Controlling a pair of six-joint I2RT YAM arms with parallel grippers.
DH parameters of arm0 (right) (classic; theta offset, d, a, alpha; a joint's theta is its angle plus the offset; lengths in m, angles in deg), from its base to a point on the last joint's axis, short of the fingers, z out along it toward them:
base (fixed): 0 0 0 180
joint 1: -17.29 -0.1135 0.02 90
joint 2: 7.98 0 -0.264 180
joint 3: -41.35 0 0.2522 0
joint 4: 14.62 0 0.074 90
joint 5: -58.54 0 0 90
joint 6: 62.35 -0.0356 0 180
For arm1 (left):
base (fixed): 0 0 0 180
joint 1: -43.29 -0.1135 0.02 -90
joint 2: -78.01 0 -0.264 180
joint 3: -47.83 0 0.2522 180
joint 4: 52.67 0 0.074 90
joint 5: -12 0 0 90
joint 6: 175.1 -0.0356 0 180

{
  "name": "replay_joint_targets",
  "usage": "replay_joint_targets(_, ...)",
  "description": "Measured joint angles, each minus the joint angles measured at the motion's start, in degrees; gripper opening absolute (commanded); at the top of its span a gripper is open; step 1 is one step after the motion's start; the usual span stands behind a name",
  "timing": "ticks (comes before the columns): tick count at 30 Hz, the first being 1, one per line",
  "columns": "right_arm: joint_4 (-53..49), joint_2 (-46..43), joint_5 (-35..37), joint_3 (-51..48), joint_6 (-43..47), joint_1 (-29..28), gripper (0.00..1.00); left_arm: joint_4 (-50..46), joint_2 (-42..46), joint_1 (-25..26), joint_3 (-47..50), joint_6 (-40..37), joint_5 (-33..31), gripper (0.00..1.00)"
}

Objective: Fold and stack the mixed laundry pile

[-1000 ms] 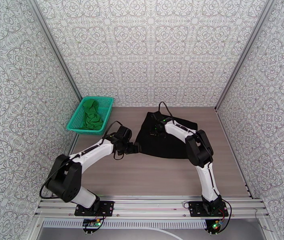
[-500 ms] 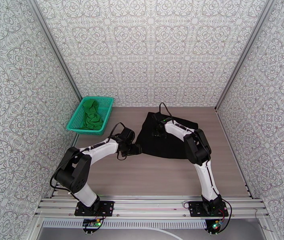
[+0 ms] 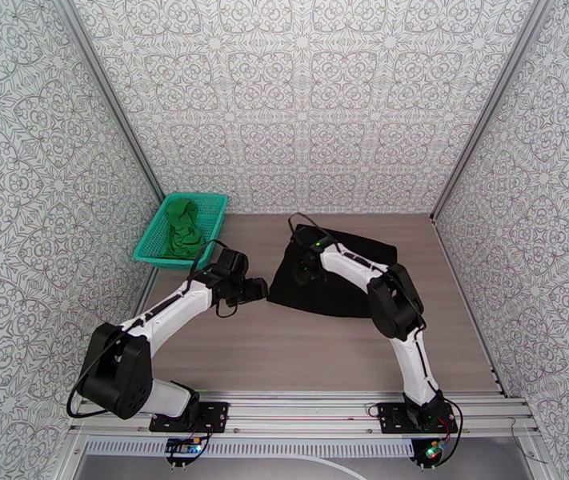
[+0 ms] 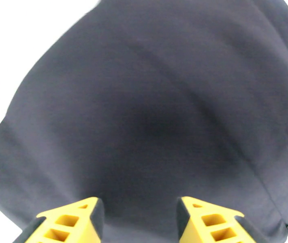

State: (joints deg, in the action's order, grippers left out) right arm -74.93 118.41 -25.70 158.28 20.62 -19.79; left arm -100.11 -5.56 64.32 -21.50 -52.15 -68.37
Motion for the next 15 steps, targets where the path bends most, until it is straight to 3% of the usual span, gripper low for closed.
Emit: replay_joint_targets(15, -1.57, 2.73, -0.2, 1.84, 3.02, -1.18, 0.4, -0.46, 0.35, -0.7, 0.76, -0.13, 0.24, 0.74)
